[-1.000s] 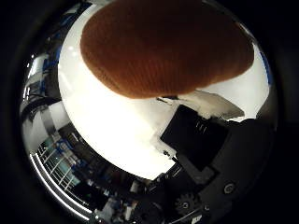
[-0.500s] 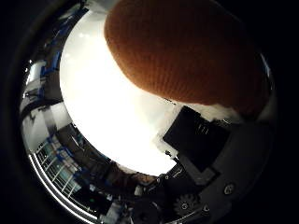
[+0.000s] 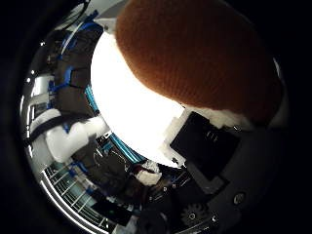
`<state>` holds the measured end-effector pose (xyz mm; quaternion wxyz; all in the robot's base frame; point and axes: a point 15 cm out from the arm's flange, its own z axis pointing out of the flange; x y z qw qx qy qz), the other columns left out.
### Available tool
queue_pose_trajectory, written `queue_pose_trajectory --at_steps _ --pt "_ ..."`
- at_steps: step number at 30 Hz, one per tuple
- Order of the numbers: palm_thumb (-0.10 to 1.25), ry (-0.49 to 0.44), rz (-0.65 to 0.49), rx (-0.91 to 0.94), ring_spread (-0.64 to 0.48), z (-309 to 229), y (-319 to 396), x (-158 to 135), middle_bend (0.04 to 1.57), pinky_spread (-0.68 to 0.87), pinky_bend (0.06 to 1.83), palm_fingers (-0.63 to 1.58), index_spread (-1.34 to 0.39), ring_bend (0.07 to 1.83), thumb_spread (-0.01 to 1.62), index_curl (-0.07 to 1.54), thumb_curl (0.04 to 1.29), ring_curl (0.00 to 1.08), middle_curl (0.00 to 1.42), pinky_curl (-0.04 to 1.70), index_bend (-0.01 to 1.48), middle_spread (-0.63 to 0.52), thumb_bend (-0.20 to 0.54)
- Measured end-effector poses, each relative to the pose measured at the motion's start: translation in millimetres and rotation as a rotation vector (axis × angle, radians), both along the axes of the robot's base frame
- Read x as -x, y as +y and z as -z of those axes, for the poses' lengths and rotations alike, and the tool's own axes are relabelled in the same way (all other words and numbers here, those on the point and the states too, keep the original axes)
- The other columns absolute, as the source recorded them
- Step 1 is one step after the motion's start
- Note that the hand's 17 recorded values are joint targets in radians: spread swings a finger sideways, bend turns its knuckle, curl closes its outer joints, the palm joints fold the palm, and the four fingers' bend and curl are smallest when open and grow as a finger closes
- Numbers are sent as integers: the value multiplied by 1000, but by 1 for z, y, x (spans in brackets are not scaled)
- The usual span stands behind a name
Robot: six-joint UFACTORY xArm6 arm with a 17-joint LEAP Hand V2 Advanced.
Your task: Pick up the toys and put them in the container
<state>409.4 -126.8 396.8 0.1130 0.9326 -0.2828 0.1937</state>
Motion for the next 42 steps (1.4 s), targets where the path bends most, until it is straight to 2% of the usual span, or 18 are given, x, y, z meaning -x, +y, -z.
queue_pose_trajectory --at_steps 10,19,28,42 --pt "1121 -152 -26 -38 -289 -93 44 -27 1253 -182 1153 997 -262 1321 952 1058 668 990 1124 1385 1048 -234 -14" --pt "1117 -219 -31 -157 -293 -150 117 -61 1240 -185 1133 1009 -262 1306 954 1062 685 997 1128 1402 1033 -233 -14" --pt "1111 -218 -50 -261 -293 -155 200 -90 1224 -188 1116 1022 -265 1295 948 1068 693 1002 1135 1413 1016 -234 -14" --pt "1099 -178 -98 -314 -295 -115 293 -106 1205 -194 1094 1036 -268 1277 942 1077 708 1009 1145 1432 996 -238 -16"
